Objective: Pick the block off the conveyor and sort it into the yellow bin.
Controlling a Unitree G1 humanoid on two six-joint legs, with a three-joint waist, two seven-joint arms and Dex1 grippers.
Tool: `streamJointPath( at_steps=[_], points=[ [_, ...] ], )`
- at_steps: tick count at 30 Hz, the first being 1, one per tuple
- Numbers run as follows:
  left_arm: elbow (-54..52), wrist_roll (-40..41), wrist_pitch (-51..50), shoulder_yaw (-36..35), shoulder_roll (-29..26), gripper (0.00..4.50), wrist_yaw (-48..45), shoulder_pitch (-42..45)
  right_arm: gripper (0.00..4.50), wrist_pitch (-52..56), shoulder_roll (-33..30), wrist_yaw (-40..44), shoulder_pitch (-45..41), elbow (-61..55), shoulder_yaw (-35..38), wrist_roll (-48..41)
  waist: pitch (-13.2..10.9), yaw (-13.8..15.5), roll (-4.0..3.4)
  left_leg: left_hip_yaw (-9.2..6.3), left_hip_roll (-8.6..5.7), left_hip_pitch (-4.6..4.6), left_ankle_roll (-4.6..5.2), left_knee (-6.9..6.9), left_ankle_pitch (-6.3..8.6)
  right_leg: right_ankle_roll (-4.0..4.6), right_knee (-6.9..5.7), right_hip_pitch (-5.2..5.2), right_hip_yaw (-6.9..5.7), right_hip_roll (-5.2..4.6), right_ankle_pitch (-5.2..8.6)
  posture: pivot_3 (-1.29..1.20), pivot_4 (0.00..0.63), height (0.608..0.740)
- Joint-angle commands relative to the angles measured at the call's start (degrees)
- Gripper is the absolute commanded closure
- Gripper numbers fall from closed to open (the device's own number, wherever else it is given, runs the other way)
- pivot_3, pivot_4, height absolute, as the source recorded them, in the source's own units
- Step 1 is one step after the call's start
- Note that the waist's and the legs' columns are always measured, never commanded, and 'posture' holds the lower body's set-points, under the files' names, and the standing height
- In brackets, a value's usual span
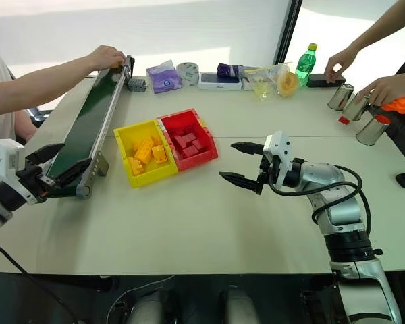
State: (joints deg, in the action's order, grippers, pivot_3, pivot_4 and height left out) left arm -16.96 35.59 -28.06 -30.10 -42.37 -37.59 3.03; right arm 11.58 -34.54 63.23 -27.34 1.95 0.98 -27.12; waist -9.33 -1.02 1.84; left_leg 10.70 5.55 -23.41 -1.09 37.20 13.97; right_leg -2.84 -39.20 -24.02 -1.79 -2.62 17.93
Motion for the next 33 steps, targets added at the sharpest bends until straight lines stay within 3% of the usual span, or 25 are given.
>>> streamJointPath(
  at_steps=[1,26,33],
  points=[
    [-1.74,0.19,0.69,-1.44,-0.45,0.05,0.31,0.11,0.00,-0.58,-0.23,0.15,-1.25,-1.68,0.99,-0.08,0.00,0.00,0.00,0.00,0.00,0.00,0.00,0.00,0.00,0.00,0.00,0.00,0.00,0.00,0.00,0.00,0.150,0.740],
    [-4.83,1.98,0.99,-3.11,1.22,0.05,2.83,-2.42,0.00,-0.87,-0.05,1.03,-2.08,-0.81,0.39,0.31,0.00,-0.02,0.00,0.00,0.00,0.00,0.00,0.00,0.00,0.00,0.00,0.00,0.00,0.00,0.00,0.00,0.150,0.740],
    [-10.41,-0.28,3.50,-11.38,7.12,0.05,12.77,-7.34,0.00,-1.53,-0.26,2.15,-1.55,-0.37,0.61,1.02,0.00,-0.08,0.00,-0.02,0.00,0.00,0.00,-0.01,0.00,0.00,0.02,0.01,0.01,-0.01,0.00,0.00,0.150,0.740]
  ],
)
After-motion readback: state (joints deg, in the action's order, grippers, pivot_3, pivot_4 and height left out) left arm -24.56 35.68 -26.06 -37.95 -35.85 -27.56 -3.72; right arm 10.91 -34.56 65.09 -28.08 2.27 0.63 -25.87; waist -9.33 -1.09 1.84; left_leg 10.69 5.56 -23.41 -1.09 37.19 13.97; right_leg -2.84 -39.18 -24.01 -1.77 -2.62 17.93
